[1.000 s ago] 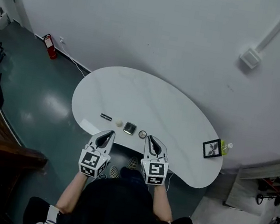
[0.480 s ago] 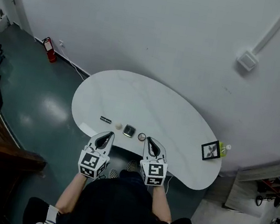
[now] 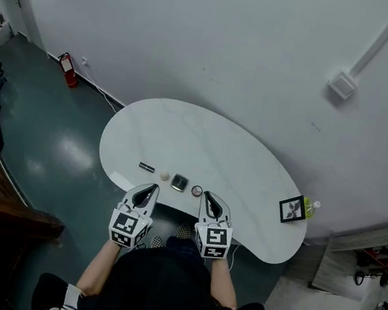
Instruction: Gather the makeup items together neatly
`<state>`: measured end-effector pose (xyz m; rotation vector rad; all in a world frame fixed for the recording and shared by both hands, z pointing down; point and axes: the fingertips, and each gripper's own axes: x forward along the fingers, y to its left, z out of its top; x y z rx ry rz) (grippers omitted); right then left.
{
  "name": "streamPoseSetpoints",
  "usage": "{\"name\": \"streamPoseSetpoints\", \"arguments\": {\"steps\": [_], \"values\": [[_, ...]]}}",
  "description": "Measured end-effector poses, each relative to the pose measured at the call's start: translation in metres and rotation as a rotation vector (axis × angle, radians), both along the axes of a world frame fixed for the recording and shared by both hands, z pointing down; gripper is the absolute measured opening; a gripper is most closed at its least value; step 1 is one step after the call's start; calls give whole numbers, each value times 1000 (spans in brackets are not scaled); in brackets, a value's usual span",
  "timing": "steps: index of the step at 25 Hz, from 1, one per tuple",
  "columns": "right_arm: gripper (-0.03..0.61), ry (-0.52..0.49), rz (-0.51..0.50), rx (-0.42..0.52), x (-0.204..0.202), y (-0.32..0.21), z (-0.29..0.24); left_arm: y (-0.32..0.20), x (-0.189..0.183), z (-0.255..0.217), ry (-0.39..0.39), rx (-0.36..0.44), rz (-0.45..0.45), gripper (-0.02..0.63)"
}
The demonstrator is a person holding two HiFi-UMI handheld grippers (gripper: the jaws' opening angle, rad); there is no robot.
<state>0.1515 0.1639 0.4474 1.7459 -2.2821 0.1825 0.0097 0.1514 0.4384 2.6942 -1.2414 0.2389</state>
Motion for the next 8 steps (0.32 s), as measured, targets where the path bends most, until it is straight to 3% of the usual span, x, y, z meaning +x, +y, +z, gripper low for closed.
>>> {"name": "streamPoseSetpoints", "arguments": {"steps": [8], "values": [[38,-4,8,-9,2,-2,2,-2,0,2,-2,-6,4,17]]}}
